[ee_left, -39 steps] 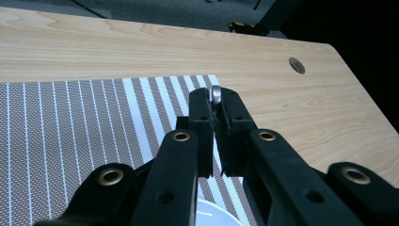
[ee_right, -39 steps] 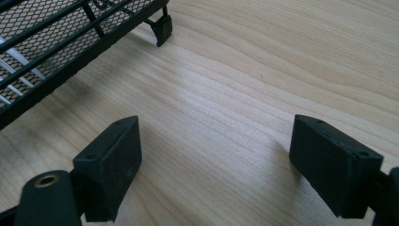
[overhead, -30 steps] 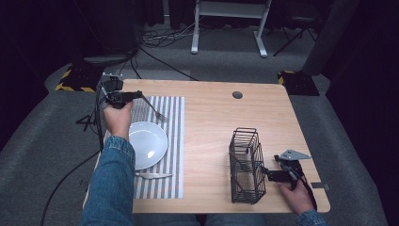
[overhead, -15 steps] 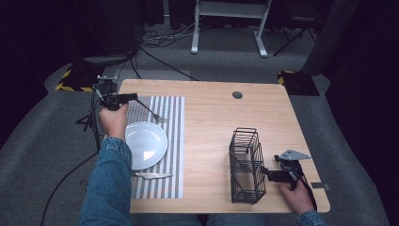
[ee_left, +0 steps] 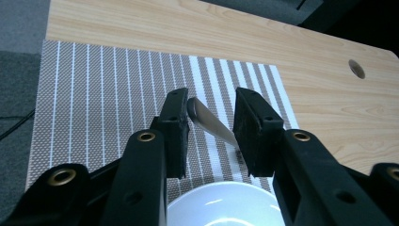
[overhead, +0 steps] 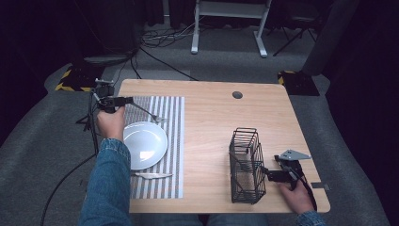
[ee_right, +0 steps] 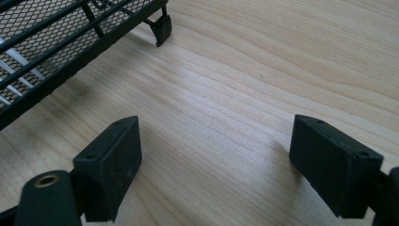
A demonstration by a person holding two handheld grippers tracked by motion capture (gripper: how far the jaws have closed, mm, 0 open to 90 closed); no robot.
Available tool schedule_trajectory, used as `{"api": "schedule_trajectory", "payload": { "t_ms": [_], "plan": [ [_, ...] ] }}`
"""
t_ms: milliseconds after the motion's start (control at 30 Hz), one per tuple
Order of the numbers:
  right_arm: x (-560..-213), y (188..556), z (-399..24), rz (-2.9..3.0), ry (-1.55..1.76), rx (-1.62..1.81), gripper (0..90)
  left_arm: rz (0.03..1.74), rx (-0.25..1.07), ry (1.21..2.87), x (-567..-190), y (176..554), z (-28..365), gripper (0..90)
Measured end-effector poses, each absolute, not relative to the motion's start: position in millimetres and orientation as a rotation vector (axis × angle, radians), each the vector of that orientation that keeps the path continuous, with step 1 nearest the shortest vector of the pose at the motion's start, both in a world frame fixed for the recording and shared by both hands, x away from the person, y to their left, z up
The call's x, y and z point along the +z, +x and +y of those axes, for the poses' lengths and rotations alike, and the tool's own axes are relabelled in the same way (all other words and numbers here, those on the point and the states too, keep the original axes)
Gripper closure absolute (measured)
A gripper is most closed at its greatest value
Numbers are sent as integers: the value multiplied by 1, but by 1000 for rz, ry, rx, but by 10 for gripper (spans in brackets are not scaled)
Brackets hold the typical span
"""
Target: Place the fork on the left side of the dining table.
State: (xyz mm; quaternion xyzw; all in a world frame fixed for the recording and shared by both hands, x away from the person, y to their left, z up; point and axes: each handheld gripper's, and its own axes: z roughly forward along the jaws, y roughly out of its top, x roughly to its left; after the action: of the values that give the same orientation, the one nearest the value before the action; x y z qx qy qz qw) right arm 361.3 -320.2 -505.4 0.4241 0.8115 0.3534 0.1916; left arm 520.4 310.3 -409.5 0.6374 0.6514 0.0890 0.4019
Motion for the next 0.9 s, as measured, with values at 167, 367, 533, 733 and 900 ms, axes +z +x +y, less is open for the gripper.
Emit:
{"api": "schedule_trajectory", "payload": {
  "t_ms": [167,367,533,733,900],
  "plan": [
    [-505,361,-320,2279,1191,992,175,1671,225,1630,-416,522,313,639],
    [-505,361,-320,2279,1191,993,175,1685,219,1640,-421,523,313,639],
    [-505,361,-320,2279,1190,993,175,1708,181,1620,-433,522,316,638],
    [-505,361,-320,2279,1191,993,175,1729,159,1605,-441,522,320,634],
    [-505,361,-320,2279,1191,993,175,1738,145,1585,-446,523,324,633]
  ]
}}
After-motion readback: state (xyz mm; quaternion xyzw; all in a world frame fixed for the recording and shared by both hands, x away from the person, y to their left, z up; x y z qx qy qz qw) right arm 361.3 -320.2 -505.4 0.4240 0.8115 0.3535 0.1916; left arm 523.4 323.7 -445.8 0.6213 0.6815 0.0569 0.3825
